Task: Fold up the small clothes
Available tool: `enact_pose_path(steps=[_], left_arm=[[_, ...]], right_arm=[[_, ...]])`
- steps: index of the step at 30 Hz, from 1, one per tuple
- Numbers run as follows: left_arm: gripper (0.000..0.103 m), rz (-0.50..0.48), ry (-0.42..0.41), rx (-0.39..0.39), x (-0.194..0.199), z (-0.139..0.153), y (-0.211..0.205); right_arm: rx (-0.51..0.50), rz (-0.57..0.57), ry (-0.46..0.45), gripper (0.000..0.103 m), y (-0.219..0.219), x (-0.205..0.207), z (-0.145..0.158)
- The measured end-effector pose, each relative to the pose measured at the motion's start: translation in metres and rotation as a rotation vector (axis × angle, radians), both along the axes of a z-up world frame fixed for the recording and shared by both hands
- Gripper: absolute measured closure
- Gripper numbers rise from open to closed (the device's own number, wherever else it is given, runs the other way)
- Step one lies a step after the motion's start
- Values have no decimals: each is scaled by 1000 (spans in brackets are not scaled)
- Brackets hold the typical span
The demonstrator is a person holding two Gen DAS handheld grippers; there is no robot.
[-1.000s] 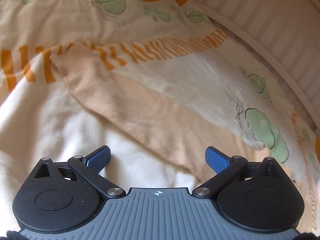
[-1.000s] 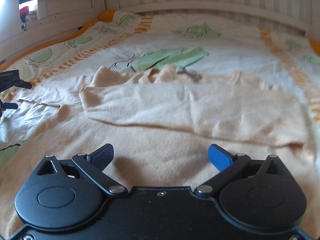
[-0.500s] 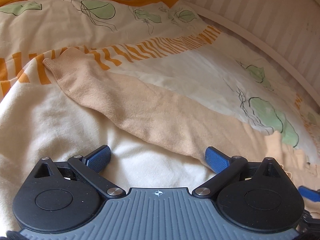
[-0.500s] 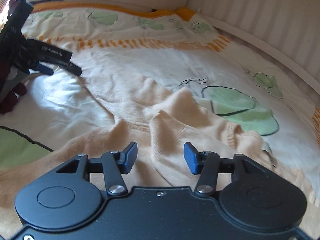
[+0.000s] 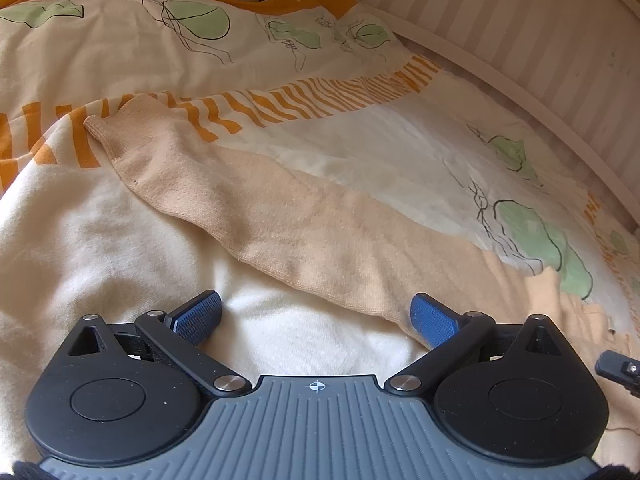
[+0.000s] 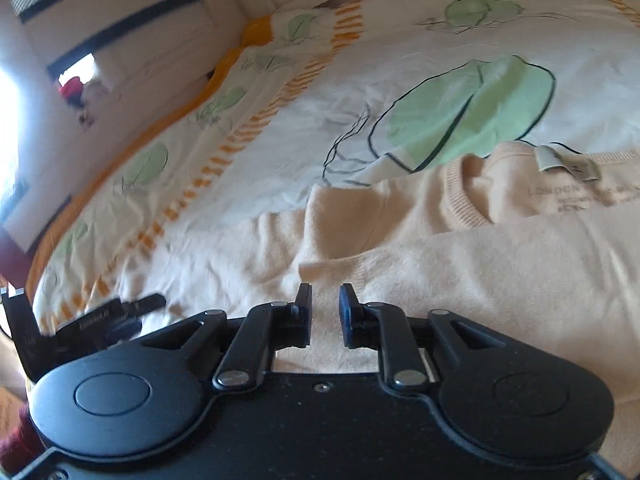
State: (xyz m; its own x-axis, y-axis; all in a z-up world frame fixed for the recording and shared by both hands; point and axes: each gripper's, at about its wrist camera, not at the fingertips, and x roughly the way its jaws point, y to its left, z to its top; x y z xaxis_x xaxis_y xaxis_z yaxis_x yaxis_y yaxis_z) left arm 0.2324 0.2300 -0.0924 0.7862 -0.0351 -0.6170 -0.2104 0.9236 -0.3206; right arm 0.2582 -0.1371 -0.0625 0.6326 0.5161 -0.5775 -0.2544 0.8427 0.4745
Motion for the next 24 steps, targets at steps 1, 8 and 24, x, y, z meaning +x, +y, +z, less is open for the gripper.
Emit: enact_pose_path(steps=[1, 8, 24], left_arm=[[1, 0, 0, 0, 0, 0, 0], [1, 1, -8, -14, -1, 1, 2], [1, 144, -69, -162, 4, 15, 47]], right_arm=[[-15, -6, -17, 72, 0, -2, 1], [-260, -29, -136, 50, 8, -31, -2], [-374, -119, -201, 29, 5, -56, -32]])
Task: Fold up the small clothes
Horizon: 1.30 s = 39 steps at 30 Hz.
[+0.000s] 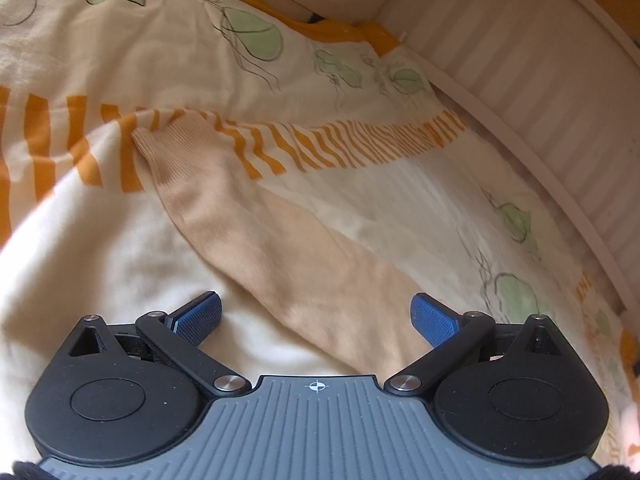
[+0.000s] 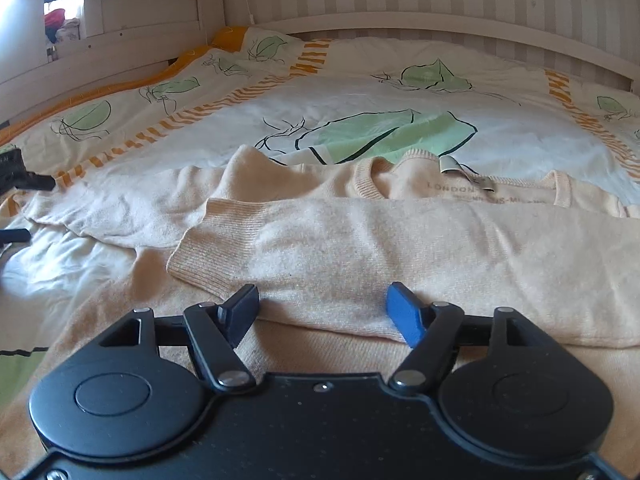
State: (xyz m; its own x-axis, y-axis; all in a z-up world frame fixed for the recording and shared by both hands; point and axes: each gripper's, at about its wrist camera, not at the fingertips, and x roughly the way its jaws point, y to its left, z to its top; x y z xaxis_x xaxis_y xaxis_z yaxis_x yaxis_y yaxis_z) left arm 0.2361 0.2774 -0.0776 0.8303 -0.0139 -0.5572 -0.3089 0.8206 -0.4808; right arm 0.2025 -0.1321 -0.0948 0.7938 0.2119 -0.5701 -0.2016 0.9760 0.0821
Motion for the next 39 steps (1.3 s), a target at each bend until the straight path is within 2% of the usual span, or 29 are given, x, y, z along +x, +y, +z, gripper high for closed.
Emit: enact_pose_path(steps=[13, 15, 17, 18, 19, 20, 21, 24, 29, 33, 35, 39], left_arm=[[3, 84, -15, -66, 50, -5, 49], [23, 102, 1, -56, 54, -5, 53], [70, 136, 49, -43, 57, -5, 58], [78, 149, 75, -56, 58, -7, 63], [94, 149, 81, -73, 58, -7, 67], [99, 136, 69, -97, 57, -7, 70], [99, 126, 56, -89, 56, -4, 70], [99, 72, 18, 38, 53, 19, 50], [99, -57, -76, 108, 44, 69, -1], [99, -200, -172, 176, 32, 120, -68], [99, -266, -218, 175, 24, 141, -101], [99, -407, -274, 217, 10, 162, -179]], right_arm=[[31, -3, -3, 29, -3, 0, -4], [33, -3, -4, 29, -4, 1, -3], [35, -3, -4, 29, -4, 1, -3], [36, -3, -5, 29, -4, 0, -4], [38, -3, -5, 29, -4, 1, -4], [39, -3, -5, 29, -5, 1, -4], [42, -4, -6, 29, -5, 1, -4], [53, -7, -6, 29, -6, 2, -5], [47, -9, -9, 29, -5, 2, -5], [52, -10, -8, 29, -5, 2, -4], [68, -8, -3, 29, -8, 2, -3], [146, 10, 32, 27, -19, 6, 5]])
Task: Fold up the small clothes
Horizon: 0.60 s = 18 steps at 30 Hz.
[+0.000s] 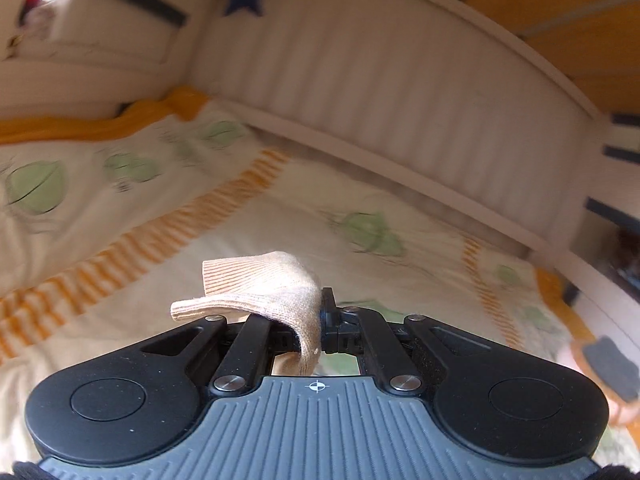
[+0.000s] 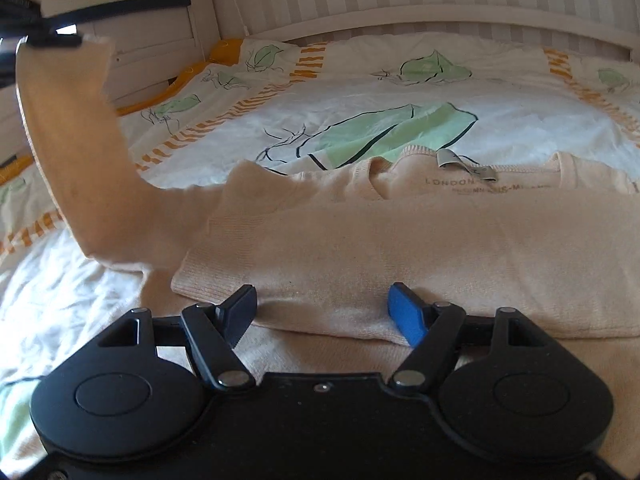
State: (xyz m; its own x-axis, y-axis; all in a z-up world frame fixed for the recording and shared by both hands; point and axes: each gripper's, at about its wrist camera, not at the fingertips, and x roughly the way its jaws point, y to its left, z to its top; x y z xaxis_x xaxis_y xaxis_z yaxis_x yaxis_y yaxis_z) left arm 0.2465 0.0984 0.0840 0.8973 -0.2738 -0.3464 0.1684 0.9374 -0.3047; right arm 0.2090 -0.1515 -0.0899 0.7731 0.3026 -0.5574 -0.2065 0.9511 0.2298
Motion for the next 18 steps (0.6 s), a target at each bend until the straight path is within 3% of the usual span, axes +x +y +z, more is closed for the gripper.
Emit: enact_pose_path(steps=[2, 5, 12, 13, 16, 17, 18], left_arm=[[99, -71, -6, 15, -3, 0, -35], [99, -174, 16, 32, -6, -15, -89], [96, -365, 163, 100, -8, -96, -197], [89, -396, 188, 113, -8, -109, -210], [42, -486, 271, 127, -13, -139, -240], [31, -507, 276, 126, -16, -144, -245], [28, -523, 269, 127, -23, -147, -251]], right_arm=[[44, -8, 9, 27, -9, -1, 12], [69, -37, -45, 24, -30, -18, 39], [21, -204, 12, 21, -105, -61, 52], [16, -235, 25, 21, -116, -68, 50], [7, -299, 60, 21, -143, -83, 48], [4, -312, 67, 21, -150, -89, 47], [1, -320, 72, 21, -155, -92, 48]])
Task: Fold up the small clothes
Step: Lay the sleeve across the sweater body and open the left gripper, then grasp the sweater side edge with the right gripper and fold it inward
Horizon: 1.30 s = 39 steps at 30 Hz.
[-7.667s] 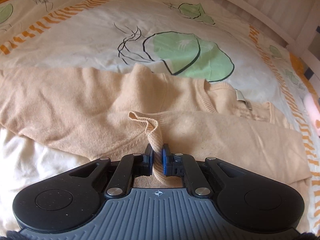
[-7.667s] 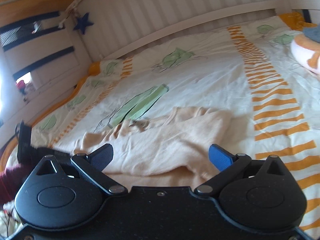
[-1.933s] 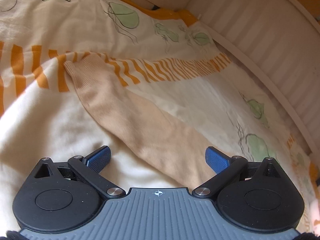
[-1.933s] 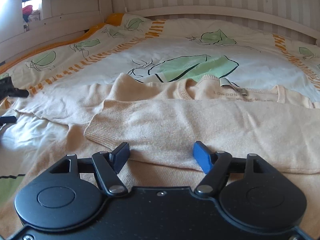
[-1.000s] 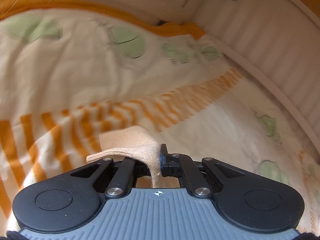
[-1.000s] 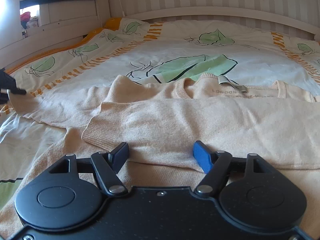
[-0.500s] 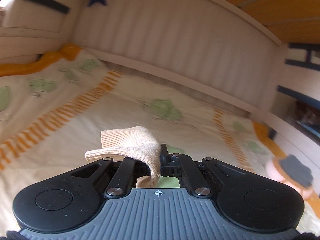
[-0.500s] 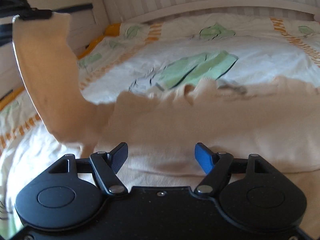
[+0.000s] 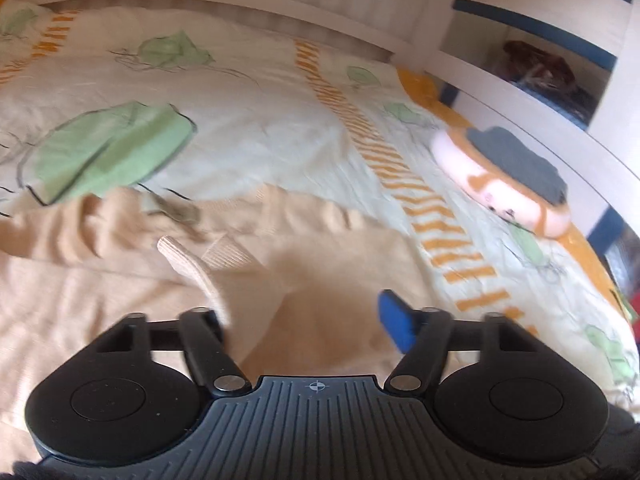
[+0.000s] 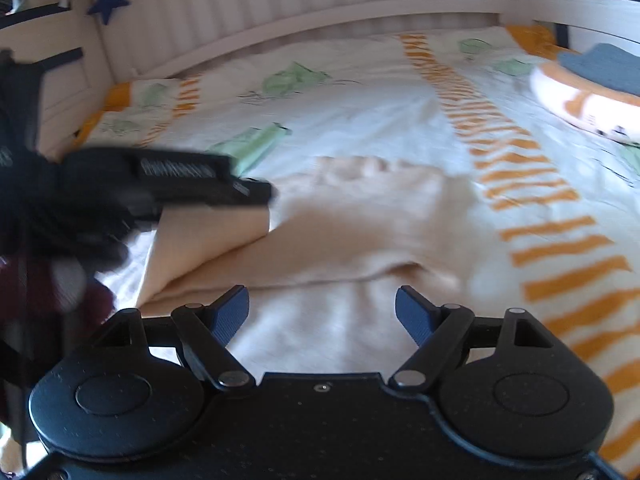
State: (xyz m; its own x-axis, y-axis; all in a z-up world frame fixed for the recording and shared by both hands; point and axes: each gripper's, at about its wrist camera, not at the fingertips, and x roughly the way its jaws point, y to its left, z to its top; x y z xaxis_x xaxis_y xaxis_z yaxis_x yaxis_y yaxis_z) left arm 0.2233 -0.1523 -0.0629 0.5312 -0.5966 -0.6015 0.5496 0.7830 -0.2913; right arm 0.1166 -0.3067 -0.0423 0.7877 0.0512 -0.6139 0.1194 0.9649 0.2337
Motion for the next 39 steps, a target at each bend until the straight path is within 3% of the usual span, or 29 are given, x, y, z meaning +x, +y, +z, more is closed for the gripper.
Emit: enact_pose_path(steps=[4, 9, 19, 22, 24, 28, 32, 34, 36, 38, 39], left_arm=[[12, -38, -84, 11, -21, 11, 6], [11, 43, -164, 72, -31, 23, 45], [11, 323, -22, 82, -33, -13, 152], [11, 358, 3, 104, -36, -31, 164], [10, 355, -43, 105, -42, -41, 166], [4, 332, -80, 152, -44, -43, 156], [3, 330, -77, 134, -43, -44, 158], [2, 329, -77, 130, -44, -47, 159], [1, 327, -79, 133, -44, -47, 158], [1, 327, -80, 136, -45, -48, 158], [1, 327, -80, 134, -45, -48, 158]], right_arm=[[-12, -11, -3, 21, -11, -6, 4], [7, 7, -28, 21, -11, 3, 12], [63, 84, 2, 21, -4, 40, 3], [82, 90, 25, 21, -8, 48, -4], [110, 101, 31, 21, -10, 50, -7], [137, 135, 40, 21, -11, 55, -14], [172, 123, 63, 25, -13, 60, -22], [195, 105, 56, 33, -14, 60, -23], [188, 100, 62, 51, -12, 62, -21], [176, 110, 63, 61, -8, 64, -16], [167, 119, 57, 79, -5, 64, -13]])
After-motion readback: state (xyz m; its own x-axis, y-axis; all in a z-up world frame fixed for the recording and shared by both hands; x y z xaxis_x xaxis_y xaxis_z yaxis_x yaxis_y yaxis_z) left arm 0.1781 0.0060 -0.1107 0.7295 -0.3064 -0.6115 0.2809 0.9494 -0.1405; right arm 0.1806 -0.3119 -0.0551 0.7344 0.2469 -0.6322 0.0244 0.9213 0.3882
